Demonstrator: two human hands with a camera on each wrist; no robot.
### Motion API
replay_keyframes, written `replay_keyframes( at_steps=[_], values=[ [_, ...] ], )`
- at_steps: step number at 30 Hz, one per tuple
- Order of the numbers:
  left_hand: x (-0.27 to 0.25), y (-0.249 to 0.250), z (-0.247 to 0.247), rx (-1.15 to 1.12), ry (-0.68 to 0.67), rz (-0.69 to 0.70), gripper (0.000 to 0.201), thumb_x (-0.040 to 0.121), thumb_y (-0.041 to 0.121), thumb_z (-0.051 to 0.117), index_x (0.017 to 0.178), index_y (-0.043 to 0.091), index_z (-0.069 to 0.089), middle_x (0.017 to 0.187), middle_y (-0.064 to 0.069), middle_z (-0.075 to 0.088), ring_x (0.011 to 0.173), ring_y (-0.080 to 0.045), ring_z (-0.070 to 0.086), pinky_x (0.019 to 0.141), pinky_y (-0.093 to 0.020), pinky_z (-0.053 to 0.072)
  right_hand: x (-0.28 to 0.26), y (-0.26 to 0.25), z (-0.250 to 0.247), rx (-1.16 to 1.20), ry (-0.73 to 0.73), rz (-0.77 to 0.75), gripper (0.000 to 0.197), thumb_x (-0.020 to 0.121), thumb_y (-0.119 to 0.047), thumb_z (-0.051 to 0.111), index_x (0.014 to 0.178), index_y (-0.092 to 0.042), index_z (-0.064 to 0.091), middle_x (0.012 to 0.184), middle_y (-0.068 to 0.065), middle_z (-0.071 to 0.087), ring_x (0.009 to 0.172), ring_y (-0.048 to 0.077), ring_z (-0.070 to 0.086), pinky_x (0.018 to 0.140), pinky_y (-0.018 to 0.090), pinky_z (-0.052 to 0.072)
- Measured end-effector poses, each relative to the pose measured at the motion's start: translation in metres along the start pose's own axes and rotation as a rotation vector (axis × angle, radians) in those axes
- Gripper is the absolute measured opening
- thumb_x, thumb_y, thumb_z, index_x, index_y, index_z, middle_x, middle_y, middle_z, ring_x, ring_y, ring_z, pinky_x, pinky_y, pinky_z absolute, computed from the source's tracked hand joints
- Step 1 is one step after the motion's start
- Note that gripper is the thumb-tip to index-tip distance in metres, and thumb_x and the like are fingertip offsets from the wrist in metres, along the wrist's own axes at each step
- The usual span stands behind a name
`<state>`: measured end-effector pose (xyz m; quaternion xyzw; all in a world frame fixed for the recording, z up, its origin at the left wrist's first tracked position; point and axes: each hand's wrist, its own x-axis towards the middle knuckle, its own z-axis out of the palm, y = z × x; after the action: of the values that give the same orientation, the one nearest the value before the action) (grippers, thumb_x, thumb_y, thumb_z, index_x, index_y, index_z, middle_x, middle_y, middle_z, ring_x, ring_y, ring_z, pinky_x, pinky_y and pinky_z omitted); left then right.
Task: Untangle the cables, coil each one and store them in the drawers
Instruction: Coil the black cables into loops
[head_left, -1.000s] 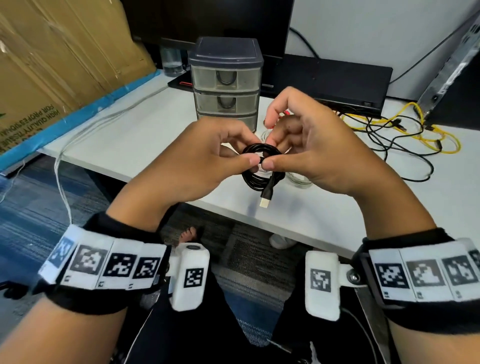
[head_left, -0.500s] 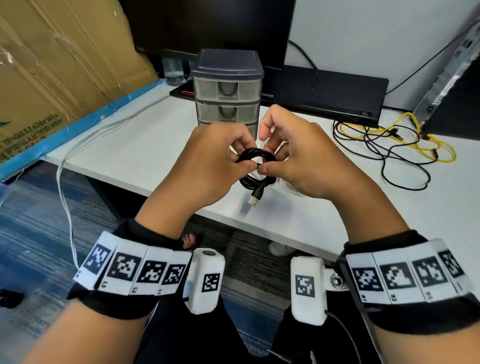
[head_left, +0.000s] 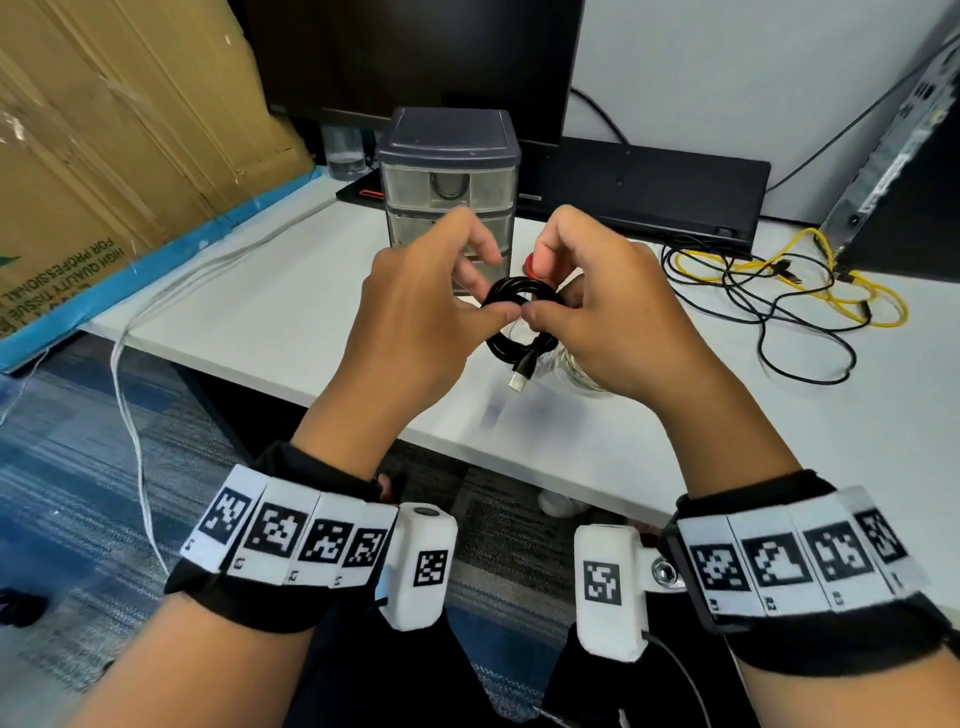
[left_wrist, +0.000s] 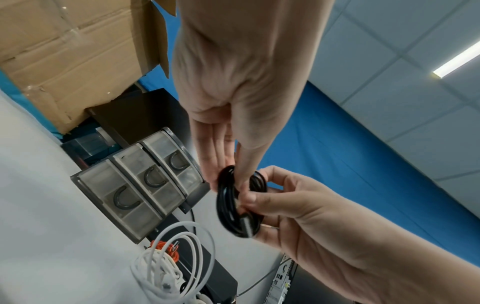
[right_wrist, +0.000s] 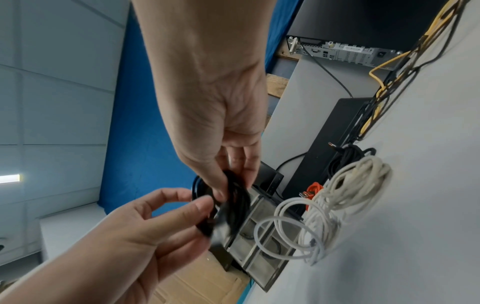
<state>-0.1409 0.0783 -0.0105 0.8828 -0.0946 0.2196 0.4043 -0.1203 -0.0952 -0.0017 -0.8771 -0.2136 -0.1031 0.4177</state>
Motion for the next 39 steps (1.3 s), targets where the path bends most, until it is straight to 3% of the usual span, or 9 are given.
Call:
replay_keyframes(
  at_steps=[3,7,15,22,24,28,32,35,39],
  values=[
    [0.001,-0.001,0.001,-0.061,0.020,0.022,0.028,0.082,0.025,0.087,0.099,0.023,0.065,0.081,0.008,0.064,0.065,-0.008,0.067,0.066,-0.025,0.058,-0.001,0.001,0.000,0.030,0.039,-0.004,0.029,0.087,-0.009,0.073,0.094,-0.026,0.050,0.088,-0.005,0.064,0.070,0.021,0.068,0.065,0.045,0.059],
    [0.002,-0.001,0.003,-0.100,0.025,0.041,0.019,0.083,0.021,0.086,0.094,0.020,0.071,0.082,0.005,0.067,0.065,-0.013,0.069,0.066,-0.034,0.061,0.002,0.001,-0.004,-0.100,0.030,-0.012,0.027,0.088,-0.018,0.075,0.099,-0.030,0.054,0.082,-0.005,0.065,0.065,0.009,0.062,0.059,0.026,0.050],
    [0.007,0.006,0.006,-0.224,0.025,0.085,0.018,0.087,0.018,0.083,0.098,0.011,0.071,0.086,-0.002,0.070,0.069,-0.018,0.073,0.068,-0.038,0.063,0.006,0.003,0.002,-0.150,0.229,0.014,0.006,0.094,-0.024,0.064,0.094,-0.024,0.058,0.080,0.002,0.061,0.071,0.015,0.052,0.051,0.027,0.034],
    [0.013,0.007,0.010,-0.337,-0.016,0.039,0.015,0.089,0.011,0.080,0.101,0.008,0.070,0.090,-0.010,0.072,0.073,-0.019,0.075,0.068,-0.038,0.065,0.016,0.000,-0.009,-0.086,0.161,0.046,0.017,0.092,-0.024,0.067,0.094,-0.029,0.051,0.083,0.010,0.064,0.066,0.023,0.058,0.049,0.031,0.045],
    [0.017,0.008,0.010,-0.365,-0.023,0.011,0.016,0.089,0.010,0.079,0.102,0.007,0.069,0.091,-0.013,0.072,0.074,-0.023,0.076,0.068,-0.038,0.065,0.017,-0.002,-0.017,-0.067,0.129,0.037,0.022,0.088,-0.024,0.071,0.097,-0.029,0.052,0.077,0.008,0.065,0.064,0.023,0.060,0.049,0.036,0.053],
    [0.025,0.010,0.012,-0.418,-0.047,-0.034,0.018,0.089,0.007,0.079,0.102,0.005,0.068,0.093,-0.019,0.071,0.078,-0.032,0.075,0.068,-0.040,0.065,0.017,-0.003,-0.035,0.030,0.023,0.093,0.031,0.089,-0.026,0.076,0.109,-0.029,0.053,0.083,0.003,0.067,0.068,0.022,0.071,0.054,0.032,0.059],
    [0.039,0.012,0.012,-0.413,-0.070,-0.043,0.018,0.088,0.010,0.080,0.102,0.008,0.068,0.091,-0.017,0.071,0.079,-0.032,0.076,0.069,-0.047,0.065,0.020,0.000,-0.054,0.179,-0.059,0.237,0.025,0.094,-0.025,0.071,0.114,-0.023,0.057,0.075,-0.005,0.068,0.077,0.019,0.071,0.064,0.038,0.064],
    [0.057,0.021,0.013,-0.379,-0.094,-0.049,0.018,0.089,0.010,0.079,0.102,0.007,0.067,0.087,-0.013,0.073,0.076,-0.027,0.077,0.066,-0.053,0.064,0.028,0.004,-0.066,0.251,-0.117,0.305,0.015,0.096,-0.015,0.067,0.108,-0.016,0.059,0.074,-0.002,0.073,0.078,0.024,0.075,0.066,0.040,0.064],
    [0.084,0.030,0.021,-0.373,-0.117,-0.056,0.018,0.089,0.008,0.079,0.101,0.007,0.067,0.085,-0.013,0.073,0.080,-0.022,0.077,0.065,-0.036,0.065,0.043,0.011,-0.078,0.280,-0.081,0.313,0.012,0.096,-0.001,0.063,0.102,-0.010,0.060,0.079,0.010,0.073,0.076,0.030,0.076,0.061,0.035,0.060]
  ],
)
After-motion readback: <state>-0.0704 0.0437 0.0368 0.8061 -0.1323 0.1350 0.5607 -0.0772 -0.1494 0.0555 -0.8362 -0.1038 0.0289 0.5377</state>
